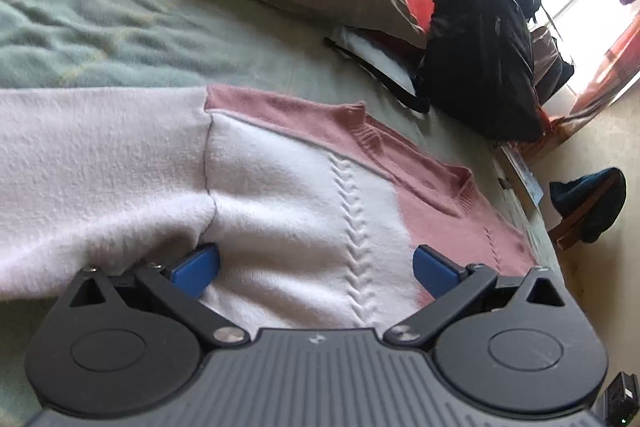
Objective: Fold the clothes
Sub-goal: 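Roll the open left gripper toward the pink cuff of the white sleeve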
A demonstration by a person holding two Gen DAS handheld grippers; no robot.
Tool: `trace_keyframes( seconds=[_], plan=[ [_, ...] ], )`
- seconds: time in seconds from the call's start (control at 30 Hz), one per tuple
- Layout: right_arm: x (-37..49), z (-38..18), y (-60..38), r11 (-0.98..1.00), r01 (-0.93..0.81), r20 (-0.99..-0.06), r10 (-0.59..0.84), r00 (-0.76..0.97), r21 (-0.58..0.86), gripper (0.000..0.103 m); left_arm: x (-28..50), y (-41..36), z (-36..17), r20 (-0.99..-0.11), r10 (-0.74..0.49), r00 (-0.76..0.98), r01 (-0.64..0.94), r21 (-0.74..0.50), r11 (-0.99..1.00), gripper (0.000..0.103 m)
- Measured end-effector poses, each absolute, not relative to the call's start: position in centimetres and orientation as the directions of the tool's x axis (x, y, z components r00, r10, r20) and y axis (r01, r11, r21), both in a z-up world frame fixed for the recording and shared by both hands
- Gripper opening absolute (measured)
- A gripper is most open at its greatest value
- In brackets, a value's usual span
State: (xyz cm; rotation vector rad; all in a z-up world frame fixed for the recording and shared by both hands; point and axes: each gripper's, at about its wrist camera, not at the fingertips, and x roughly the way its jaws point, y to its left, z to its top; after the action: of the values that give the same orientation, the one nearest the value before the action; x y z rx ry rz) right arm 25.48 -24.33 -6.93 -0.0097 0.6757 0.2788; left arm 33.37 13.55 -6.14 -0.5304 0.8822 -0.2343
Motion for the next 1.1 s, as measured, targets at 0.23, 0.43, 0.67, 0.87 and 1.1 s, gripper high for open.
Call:
trace_keyframes(
  seconds=[0.23,0.43,0.67,0.87,1.1],
  plan=[
    [25.4,-6.7,-24.1,0.965,-0.252,-0.625,0.239,0.743,0.07,0.103,31.1,16.9,-1.6,-0.591,-0.349,0.727,-0.002,-0.51,0.86,0.102],
    [25.3,-6.6,-23.7,0.968,-0.247,-0.634,0.225,0.74,0.055,0.103,33.4,21.5,-4.5,-0.565,-0.42,0.71,-0.112,-0.679,0.725,0.102],
    [25.3,-6.4,-23.3,0.97,-0.24,-0.643,0.208,0.737,0.038,0.103,35.1,21.0,-6.9,-0.581,-0.432,0.689,-0.119,-0.68,0.724,0.102],
    [25.7,-6.4,-22.9,0.972,-0.231,-0.651,0.202,0.731,0.042,0.103,32.1,21.9,-4.9,-0.548,-0.404,0.732,-0.063,-0.646,0.761,0.102],
    [25.7,-6.1,-23.1,0.974,-0.213,-0.655,0.212,0.726,0.079,0.103,26.4,23.9,-3.9,-0.522,-0.375,0.766,-0.08,-0.656,0.75,0.102]
  ],
)
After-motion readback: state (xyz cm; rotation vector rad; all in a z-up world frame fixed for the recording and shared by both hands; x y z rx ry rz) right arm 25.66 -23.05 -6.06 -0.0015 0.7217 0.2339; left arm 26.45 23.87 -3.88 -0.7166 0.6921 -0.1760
